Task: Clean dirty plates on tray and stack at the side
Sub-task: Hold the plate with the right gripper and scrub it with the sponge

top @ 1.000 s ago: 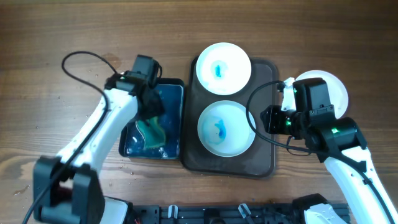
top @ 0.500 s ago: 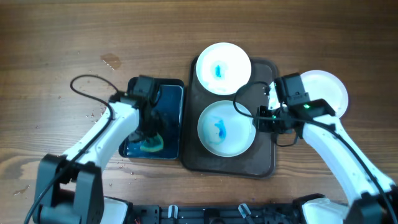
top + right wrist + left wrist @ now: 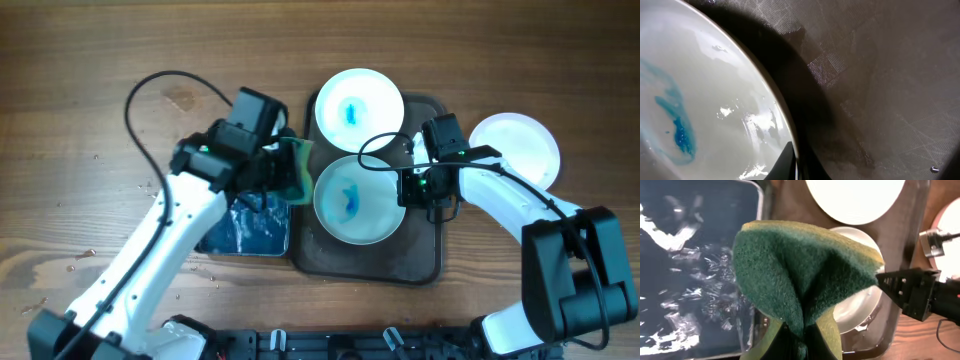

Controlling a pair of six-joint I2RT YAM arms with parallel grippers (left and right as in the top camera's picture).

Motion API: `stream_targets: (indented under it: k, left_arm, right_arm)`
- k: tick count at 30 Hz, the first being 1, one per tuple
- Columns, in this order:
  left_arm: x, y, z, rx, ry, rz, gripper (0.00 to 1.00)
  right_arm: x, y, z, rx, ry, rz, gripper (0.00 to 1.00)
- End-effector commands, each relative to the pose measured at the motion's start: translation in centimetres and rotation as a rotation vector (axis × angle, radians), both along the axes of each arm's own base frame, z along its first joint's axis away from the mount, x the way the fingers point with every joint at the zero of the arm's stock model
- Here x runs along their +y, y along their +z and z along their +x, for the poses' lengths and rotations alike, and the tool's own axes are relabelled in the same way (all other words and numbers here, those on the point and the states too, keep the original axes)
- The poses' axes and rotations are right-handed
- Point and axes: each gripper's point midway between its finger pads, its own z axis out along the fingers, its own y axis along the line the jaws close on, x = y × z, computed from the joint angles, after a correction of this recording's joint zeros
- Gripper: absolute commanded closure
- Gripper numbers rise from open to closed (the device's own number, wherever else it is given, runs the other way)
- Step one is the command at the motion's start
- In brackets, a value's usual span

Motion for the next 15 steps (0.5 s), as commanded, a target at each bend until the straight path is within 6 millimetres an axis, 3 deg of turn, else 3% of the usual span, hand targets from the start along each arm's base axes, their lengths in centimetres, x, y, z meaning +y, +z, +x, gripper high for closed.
stream_targets:
  k: [1,3,4,8,9,11,15]
  left_arm:
    - [-4.6,-2.4,1.1,0.013,-0.073,-0.039,0.96]
    - [-9.4,-5.8,1.2,0.024,-0.175,-0.064,0.96]
    - [-13.1,-9.9,0.8,0.039,-0.246,-0.057,0.96]
    - [-15.4,-14.7,-0.4,0.136,-0.229,-0.076,0.96]
    - [-14.8,-15.6,-0.4,0.144,-0.216,-0.041,0.96]
    - [-11.2,-16.6,0.6,0.129,-0.128,0.116,0.96]
    - [-4.7,-16.9,1.2,0.171,-0.002,0.313,0.96]
  right_arm:
    - [-1.2,-1.6,-1.0,0.06,-0.03,-0.073,0.96]
    - [-1.4,-1.7,-1.1,0.063,-0.03,-0.084,0.96]
    - [-1.5,-1.7,-1.2,0.067,-0.031,-0.085,0.96]
    - [-1.5,-1.7,-1.5,0.079,-0.03,-0.088,0.96]
    - [-1.5,-1.7,-1.6,0.082,-0.03,-0.089,0.96]
    - [-1.6,-1.7,-1.7,0.086,-0.03,-0.089,0.96]
    - [-1.6,-1.7,-1.8,0.088,-0.03,-0.09,0.96]
